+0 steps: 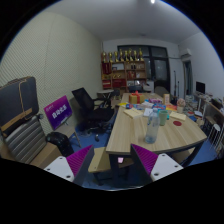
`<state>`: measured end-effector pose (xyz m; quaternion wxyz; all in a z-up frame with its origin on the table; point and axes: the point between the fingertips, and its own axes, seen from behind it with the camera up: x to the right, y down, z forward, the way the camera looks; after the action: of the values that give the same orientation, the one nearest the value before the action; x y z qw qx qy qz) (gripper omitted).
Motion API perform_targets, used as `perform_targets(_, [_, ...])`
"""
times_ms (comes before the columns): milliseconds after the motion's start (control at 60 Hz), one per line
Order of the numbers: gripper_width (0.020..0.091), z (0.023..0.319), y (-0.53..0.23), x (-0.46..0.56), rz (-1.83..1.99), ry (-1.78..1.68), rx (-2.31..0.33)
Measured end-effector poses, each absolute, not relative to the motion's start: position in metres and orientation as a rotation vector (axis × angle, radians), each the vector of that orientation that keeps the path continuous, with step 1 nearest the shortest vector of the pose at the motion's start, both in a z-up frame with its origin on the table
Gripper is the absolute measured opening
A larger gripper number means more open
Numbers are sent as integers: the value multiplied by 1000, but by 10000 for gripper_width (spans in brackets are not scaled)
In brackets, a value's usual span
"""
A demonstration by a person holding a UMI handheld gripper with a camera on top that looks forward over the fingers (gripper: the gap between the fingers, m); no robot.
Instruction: Pour water
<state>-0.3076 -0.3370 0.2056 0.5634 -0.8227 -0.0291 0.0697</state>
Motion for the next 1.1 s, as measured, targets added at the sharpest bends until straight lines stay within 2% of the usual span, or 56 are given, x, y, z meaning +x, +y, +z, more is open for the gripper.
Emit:
perform_targets(250, [826,210,-319,-324,117,-18,-1894])
perform_targets(517, [825,201,-278,-249,50,10,-1832])
perform_targets(583, [823,187,-252,-222,31,19,-1811])
perform_targets(767, [827,126,-161,-157,-11,21,-1781])
perform_targets(950, [827,80,-83,-129,-7,-25,-1775])
perform_targets(1083, [829,57,-33,-116,15,-8,-1776])
perform_targets(1100, [826,62,-31,-118,15,-3,-1774])
